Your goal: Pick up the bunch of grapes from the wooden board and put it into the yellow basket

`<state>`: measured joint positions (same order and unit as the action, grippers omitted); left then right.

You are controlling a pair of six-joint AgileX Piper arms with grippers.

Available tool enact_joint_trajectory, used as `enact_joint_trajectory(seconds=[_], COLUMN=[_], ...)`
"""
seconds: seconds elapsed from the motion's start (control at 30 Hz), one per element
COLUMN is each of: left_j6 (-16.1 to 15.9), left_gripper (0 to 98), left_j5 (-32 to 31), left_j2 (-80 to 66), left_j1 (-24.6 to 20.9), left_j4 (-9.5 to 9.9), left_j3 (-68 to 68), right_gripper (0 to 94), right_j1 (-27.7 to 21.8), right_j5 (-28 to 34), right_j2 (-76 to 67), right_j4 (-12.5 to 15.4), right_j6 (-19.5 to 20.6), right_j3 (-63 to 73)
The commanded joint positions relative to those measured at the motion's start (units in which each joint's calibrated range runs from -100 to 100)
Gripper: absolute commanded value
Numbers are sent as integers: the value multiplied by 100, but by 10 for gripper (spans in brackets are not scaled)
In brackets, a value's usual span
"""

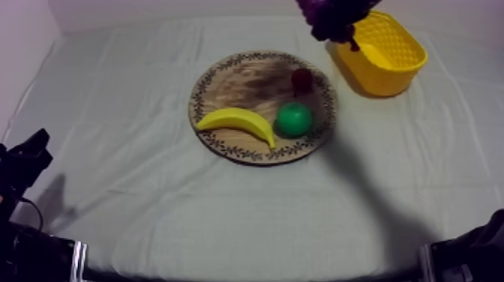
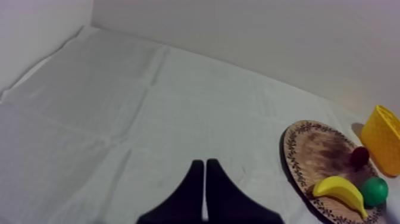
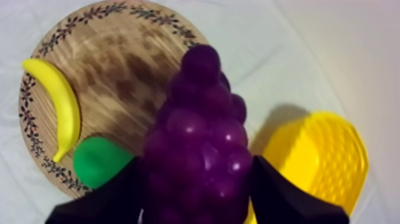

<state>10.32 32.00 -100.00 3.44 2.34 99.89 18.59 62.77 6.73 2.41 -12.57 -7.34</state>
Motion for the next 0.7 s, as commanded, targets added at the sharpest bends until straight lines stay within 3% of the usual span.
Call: enact_joint_trajectory(seconds=[0.0, 0.2, 0.67], left_j6=[1, 1, 1], left_gripper=[1, 1, 1], left_j5=[1, 1, 1], left_j2=[0, 0, 0], left_j1=[-1, -1, -1], left_j4=[-2, -2, -2], left_j3=[0, 0, 0], right_gripper=[331, 343, 355], right_j1=[-164, -627, -1253], right_j5=[-40, -110, -382], right_j2=[-324, -854, -880], right_j4=[17, 19, -210], right_j6=[182, 612, 836], right_j3=[-294, -737, -813])
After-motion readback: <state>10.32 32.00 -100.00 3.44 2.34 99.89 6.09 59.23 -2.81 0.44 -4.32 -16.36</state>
